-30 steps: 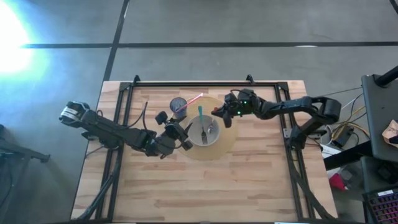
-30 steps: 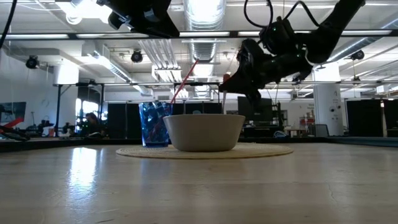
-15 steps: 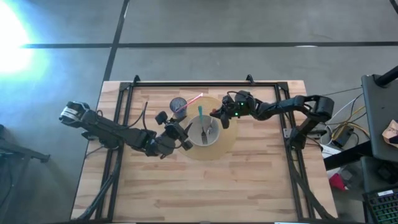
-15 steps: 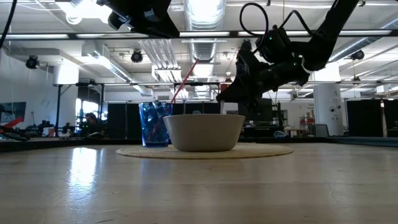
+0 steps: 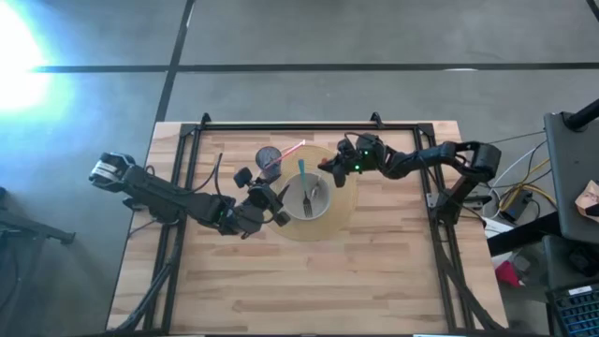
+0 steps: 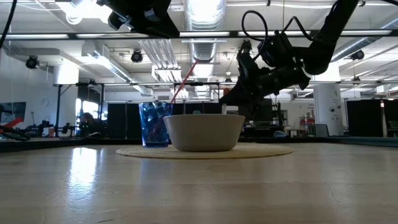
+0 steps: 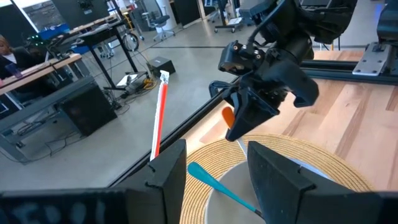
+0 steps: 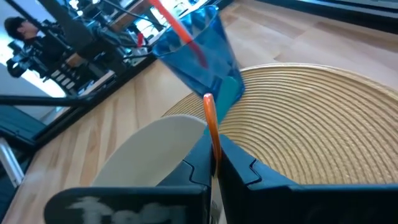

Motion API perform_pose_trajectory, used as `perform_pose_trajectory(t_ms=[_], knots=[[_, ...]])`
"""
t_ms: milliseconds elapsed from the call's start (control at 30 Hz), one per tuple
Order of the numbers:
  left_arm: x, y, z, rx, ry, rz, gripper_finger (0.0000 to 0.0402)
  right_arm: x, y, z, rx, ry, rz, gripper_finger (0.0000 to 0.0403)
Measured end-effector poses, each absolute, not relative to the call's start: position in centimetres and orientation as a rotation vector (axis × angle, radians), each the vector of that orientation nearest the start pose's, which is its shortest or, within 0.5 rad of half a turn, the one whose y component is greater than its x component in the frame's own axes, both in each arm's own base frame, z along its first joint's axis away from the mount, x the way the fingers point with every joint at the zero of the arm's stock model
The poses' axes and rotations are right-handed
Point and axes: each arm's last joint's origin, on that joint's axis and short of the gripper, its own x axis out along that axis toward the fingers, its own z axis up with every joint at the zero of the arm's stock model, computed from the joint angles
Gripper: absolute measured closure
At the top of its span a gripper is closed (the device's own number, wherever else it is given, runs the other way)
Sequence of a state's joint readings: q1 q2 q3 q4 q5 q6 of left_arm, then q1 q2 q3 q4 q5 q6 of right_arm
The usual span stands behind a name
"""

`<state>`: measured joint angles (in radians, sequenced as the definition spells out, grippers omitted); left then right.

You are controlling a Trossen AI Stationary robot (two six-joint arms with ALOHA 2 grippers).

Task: Pick & Place Utensil
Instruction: Put the orange spoon into the gray bowl on the brown mat

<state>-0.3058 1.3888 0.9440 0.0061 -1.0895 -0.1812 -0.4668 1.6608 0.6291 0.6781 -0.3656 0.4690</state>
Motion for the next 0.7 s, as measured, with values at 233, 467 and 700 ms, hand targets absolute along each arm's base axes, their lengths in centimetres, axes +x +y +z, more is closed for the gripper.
perform_pose_trajectory(t_ms=[233, 467, 700], knots=[[28.68, -6.36, 27.74, 0.116, 0.271, 0.797, 0.0236, 27.61, -13.82, 15.12, 0.665, 0.309, -0.215, 0.0394], [28.68, -6.36, 27.74, 0.11, 0.269, 0.798, 0.0236, 27.48, -13.92, 14.98, 0.678, 0.321, -0.225, 0.0394], [28.68, -6.36, 27.74, 0.11, 0.269, 0.798, 0.0236, 27.5, -13.86, 14.96, 0.678, 0.323, -0.224, 0.0394]])
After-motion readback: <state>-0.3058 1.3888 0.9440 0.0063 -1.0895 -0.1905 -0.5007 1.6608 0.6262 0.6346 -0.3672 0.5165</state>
